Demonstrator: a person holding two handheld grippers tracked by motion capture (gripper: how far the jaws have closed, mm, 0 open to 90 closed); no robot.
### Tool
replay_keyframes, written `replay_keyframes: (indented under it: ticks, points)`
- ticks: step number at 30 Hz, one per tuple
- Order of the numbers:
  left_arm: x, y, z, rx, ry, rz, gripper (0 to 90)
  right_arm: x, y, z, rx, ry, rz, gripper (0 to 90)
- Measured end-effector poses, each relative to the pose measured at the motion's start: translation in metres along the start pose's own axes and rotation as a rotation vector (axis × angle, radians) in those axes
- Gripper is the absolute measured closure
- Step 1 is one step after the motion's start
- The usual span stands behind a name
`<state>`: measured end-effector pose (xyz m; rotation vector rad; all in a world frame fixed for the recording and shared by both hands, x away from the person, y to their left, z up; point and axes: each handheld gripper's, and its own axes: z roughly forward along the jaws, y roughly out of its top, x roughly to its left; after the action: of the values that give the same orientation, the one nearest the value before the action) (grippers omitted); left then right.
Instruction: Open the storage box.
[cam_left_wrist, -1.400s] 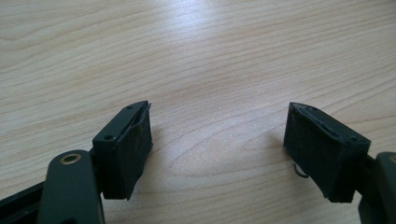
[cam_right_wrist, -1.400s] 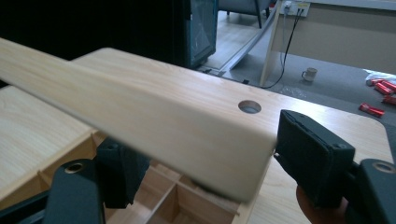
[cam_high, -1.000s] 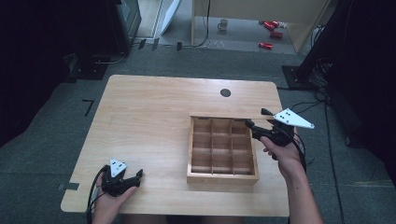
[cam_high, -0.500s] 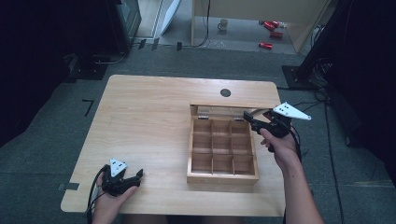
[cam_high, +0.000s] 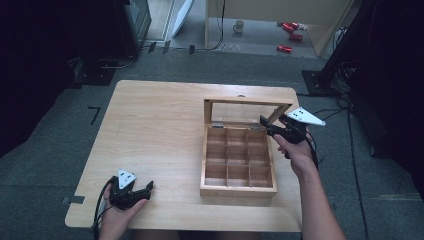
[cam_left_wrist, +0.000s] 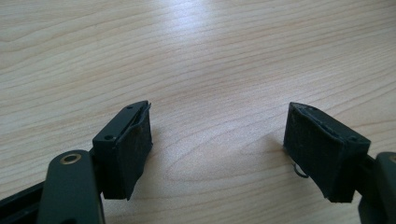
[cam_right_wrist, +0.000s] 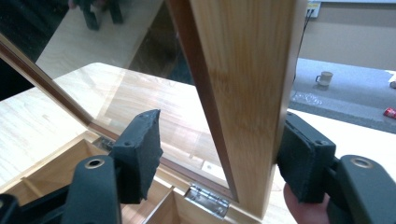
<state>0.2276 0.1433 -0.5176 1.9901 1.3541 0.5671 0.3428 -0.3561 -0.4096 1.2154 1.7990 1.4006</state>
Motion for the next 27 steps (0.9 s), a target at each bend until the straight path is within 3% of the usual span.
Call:
replay_keyframes:
  ticks: [6,8,12,14,15,19,27]
  points:
    - [0.000,0.000,0.000,0.000,-0.002,0.000,24.0,-0.006,0.002,0.004,-0.006,-0.012,-0.023,43.2]
    - [0.000,0.000,0.000,0.000,-0.001,0.003,24.0,-0.006,0.002,0.007,-0.011,-0.037,-0.052,45.7]
    - [0.000,0.000,0.000,0.000,-0.001,0.004,24.0,-0.010,0.004,0.010,-0.013,-0.063,-0.053,52.6]
    - [0.000,0.000,0.000,-0.001,-0.002,0.000,24.0,-0.016,0.004,0.011,-0.020,-0.090,-0.021,65.7]
    - [0.000,0.000,0.000,0.001,-0.002,0.002,24.0,-0.020,0.004,0.014,-0.028,-0.118,0.013,66.5]
    - [0.000,0.001,0.001,0.002,0.000,0.005,24.0,-0.022,0.004,0.021,-0.031,-0.131,0.047,66.9]
    - [0.000,0.000,0.001,-0.004,-0.002,-0.002,24.0,-0.022,0.007,0.040,-0.012,-0.205,0.122,66.9]
